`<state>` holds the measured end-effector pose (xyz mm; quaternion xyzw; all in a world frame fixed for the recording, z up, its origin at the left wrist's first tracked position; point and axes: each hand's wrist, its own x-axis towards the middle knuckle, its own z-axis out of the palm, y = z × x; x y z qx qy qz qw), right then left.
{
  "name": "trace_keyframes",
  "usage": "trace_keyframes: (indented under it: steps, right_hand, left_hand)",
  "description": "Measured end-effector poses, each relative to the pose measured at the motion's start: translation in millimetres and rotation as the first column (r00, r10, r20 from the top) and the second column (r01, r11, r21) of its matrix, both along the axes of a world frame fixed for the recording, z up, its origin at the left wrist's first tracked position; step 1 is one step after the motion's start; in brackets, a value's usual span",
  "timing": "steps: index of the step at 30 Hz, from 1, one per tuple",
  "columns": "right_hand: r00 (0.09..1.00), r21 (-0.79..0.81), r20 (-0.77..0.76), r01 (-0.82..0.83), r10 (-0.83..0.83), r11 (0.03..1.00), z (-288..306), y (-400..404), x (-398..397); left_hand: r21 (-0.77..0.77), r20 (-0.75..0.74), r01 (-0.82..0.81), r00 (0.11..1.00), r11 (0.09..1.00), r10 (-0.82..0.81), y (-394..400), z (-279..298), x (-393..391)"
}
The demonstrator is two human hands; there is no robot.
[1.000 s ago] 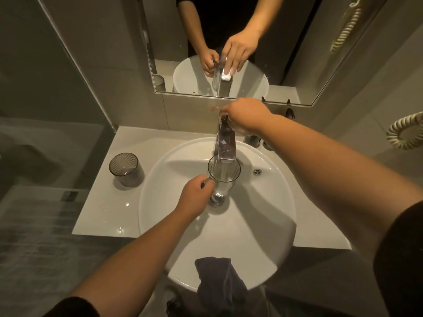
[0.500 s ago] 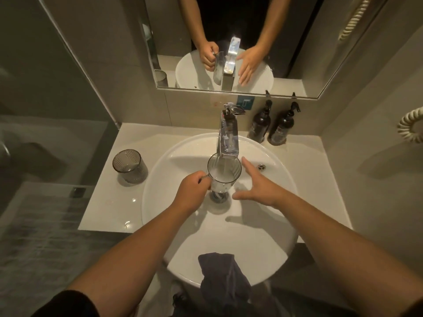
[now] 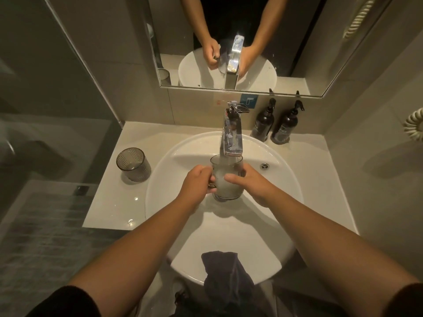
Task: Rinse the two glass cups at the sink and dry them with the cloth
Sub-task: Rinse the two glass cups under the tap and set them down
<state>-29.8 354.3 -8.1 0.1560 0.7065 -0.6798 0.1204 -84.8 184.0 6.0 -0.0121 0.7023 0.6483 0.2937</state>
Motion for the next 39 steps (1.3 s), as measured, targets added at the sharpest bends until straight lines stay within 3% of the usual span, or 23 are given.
trace_keyframes:
  steps: [5, 17, 20, 24, 27, 31, 36, 39]
  right_hand:
    - [0.997, -0.103, 0.042, 0.067, -0.063, 0.992, -1, -4, 4]
    - [0.991, -0.159, 0.111, 0.098, -0.081, 0.982, -3, -7, -1]
    - [0.98, -0.177, 0.144, 0.164, -0.139, 0.971, -4, -8, -3]
    - [0.961, -0.133, 0.185, 0.232, -0.206, 0.964, -7, -12, -9]
    - [0.941, 0.018, 0.202, 0.275, -0.273, 0.961, -6, -17, -13]
    - [0.945, 0.12, 0.135, 0.284, -0.299, 0.951, 0, -21, -7]
    - [0.936, -0.044, 0.053, 0.351, -0.349, 0.935, 0, -21, 3]
    - [0.931, -0.087, 0.035, 0.364, -0.362, 0.927, 1, -20, 5]
  left_hand:
    - [-0.003, 0.015, -0.052, 0.999, 0.999, 0.052, 5, 0, -2]
    - [-0.104, -0.07, -0.04, 0.997, 0.994, 0.032, 7, 1, 3]
    - [-0.237, -0.126, -0.031, 0.992, 0.971, 0.001, 8, -4, 2]
    - [-0.448, -0.396, -0.062, 0.908, 0.892, -0.136, 12, -1, 13]
    - [-0.486, -0.38, 0.024, 0.894, 0.874, -0.236, 22, -2, 20]
    - [-0.283, -0.145, 0.055, 0.984, 0.958, -0.1, 26, 0, 11]
    - [0.06, 0.102, 0.018, 0.995, 0.998, -0.024, 21, -10, 4]
    - [0.15, 0.194, -0.045, 0.981, 0.988, 0.016, 21, -14, 6]
